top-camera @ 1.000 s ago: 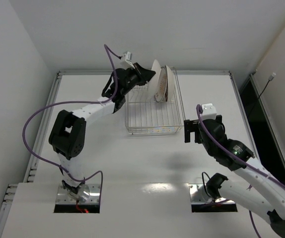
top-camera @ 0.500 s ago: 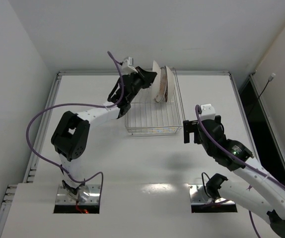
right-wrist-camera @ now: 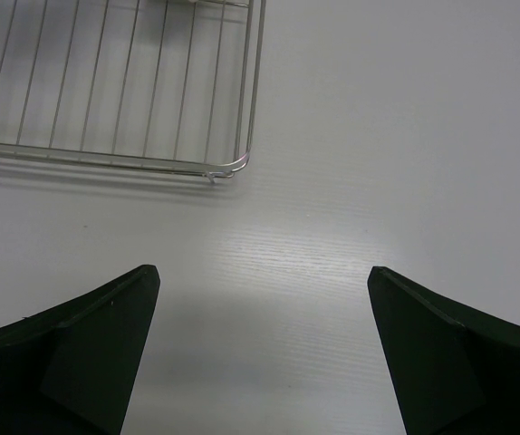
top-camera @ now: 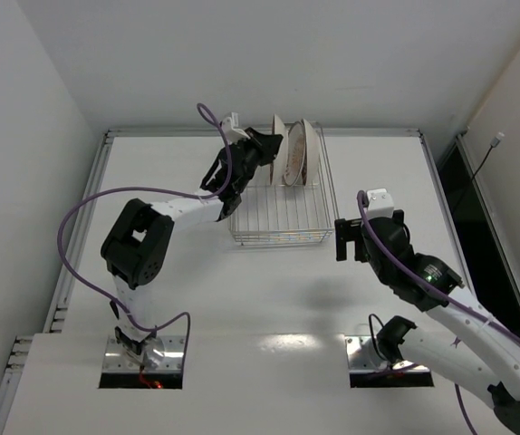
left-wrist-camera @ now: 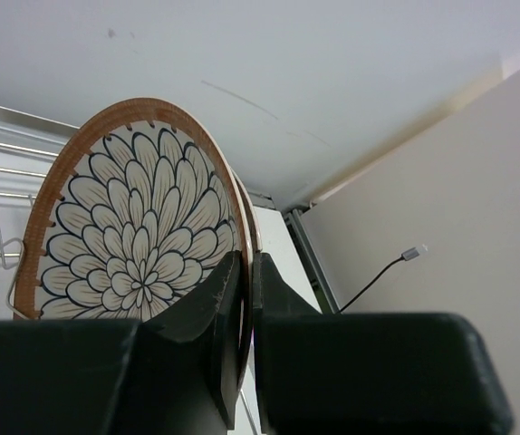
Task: Load the plates into the dish rack
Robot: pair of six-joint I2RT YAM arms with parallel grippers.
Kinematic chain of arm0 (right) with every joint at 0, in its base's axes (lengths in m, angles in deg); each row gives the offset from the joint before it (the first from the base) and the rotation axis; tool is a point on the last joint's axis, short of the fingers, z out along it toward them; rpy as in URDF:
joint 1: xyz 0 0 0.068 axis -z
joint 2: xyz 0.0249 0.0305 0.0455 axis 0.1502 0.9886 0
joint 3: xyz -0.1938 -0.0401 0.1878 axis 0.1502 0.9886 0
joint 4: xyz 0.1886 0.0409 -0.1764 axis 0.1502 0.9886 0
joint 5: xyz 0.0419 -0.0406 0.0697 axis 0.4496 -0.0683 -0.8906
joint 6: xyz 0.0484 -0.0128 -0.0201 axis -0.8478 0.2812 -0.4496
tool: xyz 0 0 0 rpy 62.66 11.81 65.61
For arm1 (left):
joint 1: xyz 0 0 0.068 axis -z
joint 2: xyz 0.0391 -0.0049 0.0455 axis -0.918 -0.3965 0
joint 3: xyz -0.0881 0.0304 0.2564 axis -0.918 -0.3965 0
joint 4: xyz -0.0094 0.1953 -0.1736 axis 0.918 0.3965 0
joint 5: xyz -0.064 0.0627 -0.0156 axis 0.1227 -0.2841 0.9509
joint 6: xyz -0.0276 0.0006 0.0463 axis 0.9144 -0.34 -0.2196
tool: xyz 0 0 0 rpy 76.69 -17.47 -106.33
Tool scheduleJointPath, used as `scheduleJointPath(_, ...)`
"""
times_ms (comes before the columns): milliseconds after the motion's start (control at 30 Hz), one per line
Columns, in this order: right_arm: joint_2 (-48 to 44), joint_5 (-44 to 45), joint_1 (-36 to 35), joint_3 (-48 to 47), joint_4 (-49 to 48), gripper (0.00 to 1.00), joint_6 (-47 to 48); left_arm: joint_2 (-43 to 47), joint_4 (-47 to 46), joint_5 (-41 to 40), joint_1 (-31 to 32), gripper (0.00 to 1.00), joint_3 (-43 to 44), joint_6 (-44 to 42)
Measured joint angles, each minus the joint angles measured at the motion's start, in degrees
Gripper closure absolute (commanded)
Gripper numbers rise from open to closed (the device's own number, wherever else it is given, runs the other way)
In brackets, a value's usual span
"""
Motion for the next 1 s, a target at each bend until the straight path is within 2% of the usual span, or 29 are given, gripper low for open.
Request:
scheduleJointPath(200,0.0,0.0,0.0,0.0,0.0,0.01,0.0,0.0,-0.4,0.0,0.0,1.00,0.0,0.4)
scheduleJointPath(667,0.0,0.0,0.0,0.0,0.0,0.01,0.0,-0.6,-7.6,3.6,0.5,1.00,0.8,5.7)
scheduleJointPath(1000,0.0,-0.1,0.0,0.0,0.1,0.01,0.0,-6.1,-12.5,1.1,0.7,1.00,0.9,7.9)
